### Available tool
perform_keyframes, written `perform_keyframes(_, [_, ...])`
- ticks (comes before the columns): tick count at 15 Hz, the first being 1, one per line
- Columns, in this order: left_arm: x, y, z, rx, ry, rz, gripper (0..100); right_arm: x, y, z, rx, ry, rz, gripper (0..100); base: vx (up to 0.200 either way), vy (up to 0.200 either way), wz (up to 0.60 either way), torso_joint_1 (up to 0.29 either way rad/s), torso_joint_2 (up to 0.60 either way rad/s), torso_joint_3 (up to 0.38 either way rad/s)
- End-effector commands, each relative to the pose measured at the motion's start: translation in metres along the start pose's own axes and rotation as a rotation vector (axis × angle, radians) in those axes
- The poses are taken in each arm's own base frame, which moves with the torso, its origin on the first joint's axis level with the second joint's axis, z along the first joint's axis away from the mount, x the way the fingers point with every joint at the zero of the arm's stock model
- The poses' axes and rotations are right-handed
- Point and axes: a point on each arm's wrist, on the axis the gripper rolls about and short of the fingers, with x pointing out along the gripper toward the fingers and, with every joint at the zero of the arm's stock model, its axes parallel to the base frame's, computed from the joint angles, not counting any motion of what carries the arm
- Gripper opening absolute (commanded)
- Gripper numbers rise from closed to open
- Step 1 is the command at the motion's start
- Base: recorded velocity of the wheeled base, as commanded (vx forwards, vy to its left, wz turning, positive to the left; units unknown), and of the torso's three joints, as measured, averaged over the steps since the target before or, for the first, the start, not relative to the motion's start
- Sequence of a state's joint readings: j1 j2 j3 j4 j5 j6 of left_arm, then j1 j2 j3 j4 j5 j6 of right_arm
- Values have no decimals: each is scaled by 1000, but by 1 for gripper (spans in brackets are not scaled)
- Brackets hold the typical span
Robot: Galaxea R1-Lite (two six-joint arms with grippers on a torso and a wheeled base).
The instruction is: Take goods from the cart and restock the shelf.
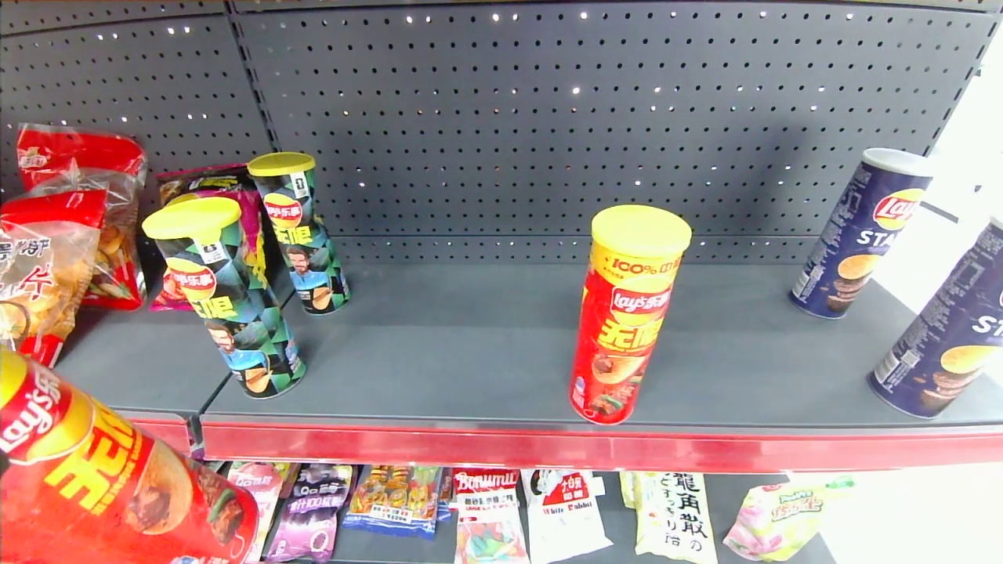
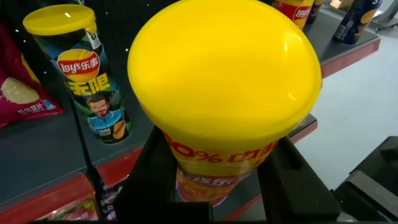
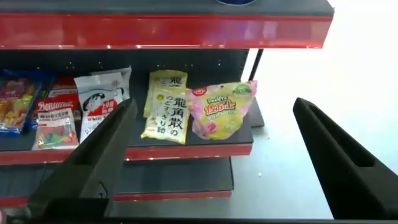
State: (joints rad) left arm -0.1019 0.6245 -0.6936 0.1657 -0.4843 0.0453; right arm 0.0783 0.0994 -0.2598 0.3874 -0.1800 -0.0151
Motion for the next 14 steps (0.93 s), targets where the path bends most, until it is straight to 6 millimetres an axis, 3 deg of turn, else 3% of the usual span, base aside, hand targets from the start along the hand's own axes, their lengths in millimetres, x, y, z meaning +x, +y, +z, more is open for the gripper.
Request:
perform_keyframes(1, [5,2,1,-9,16,-2,0,10,2,-10,7,-27,12,100,0,0,0,0,0,0])
perform_keyframes(5, [10,5,0,-21,35,-34,0,25,13,-19,5,-166,346,100,0,0,0,0,0,0])
perform_keyframes(8, [8,4,-1,-20,31,-26,0,25,13,-19,-50,-184,334,100,0,0,0,0,0,0])
perform_keyframes(10, [4,1,-7,-18,29,-16,0,28,10,-26,36,-131,198,100,0,0,0,0,0,0])
perform_keyframes(14, [-4,-2,-12,-11,11,-2,0,28,10,-26,13,-133,207,100,0,0,0,0,0,0])
